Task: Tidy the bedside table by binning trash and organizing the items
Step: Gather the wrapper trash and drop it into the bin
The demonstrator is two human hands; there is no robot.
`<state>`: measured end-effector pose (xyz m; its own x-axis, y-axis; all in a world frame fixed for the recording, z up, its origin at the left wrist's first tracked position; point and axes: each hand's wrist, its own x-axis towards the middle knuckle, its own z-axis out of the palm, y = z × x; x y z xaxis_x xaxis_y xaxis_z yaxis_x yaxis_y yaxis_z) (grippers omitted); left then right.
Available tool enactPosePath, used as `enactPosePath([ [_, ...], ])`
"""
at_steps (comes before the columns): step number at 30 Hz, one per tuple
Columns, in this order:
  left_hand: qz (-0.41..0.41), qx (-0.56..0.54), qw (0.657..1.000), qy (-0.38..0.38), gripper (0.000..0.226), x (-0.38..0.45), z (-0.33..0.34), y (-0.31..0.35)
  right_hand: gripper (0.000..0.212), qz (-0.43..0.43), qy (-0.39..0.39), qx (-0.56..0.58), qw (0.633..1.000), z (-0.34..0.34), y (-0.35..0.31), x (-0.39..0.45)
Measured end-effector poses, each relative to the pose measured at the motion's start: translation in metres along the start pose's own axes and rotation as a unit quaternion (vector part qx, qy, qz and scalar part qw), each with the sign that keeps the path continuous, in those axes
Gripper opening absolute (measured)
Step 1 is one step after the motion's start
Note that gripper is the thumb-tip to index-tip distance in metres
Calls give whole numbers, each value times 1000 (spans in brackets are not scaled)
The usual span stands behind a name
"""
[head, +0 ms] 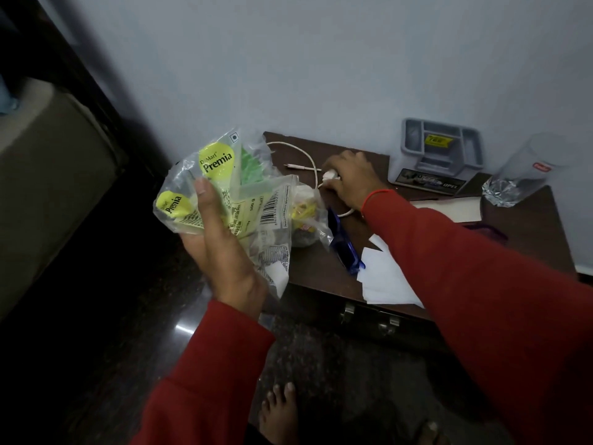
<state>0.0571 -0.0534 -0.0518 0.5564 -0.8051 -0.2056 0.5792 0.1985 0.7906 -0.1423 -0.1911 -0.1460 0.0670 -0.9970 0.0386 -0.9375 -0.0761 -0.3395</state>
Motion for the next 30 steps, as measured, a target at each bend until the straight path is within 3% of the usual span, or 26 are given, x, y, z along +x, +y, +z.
enactPosePath([
  [3,1,-12,1000,-14,45,4,0,-3,22,2,127,126,984,-4,0,-3],
  [6,-1,-8,1000,-22,46,6,-3,-4,32,79,199,208,954,-26,-5,-2],
  [9,-3,-4,1000,-20,45,7,-3,-5,43,113,161,203,959,-40,-8,7],
  [12,0,-13,1000,-20,45,8,-3,-5,35,139,96,120,978,-31,-8,15],
  [15,4,-27,999,-16,44,11,-4,-4,52,181,-4,27,983,-19,-2,21],
  [17,-1,-33,999,-14,44,13,-3,-3,48,197,-42,1,979,-15,2,23],
  [21,-20,-52,998,-10,43,16,-3,-1,34,172,2,-1,985,-23,2,18],
  [25,-22,-62,998,-7,41,19,-4,7,24,136,113,147,973,-49,-16,8],
  [27,-29,-63,998,9,36,23,-6,15,25,102,103,190,971,-64,-39,3],
  [30,-47,-45,997,29,38,32,-15,23,33,46,16,176,983,-78,-86,-12],
])
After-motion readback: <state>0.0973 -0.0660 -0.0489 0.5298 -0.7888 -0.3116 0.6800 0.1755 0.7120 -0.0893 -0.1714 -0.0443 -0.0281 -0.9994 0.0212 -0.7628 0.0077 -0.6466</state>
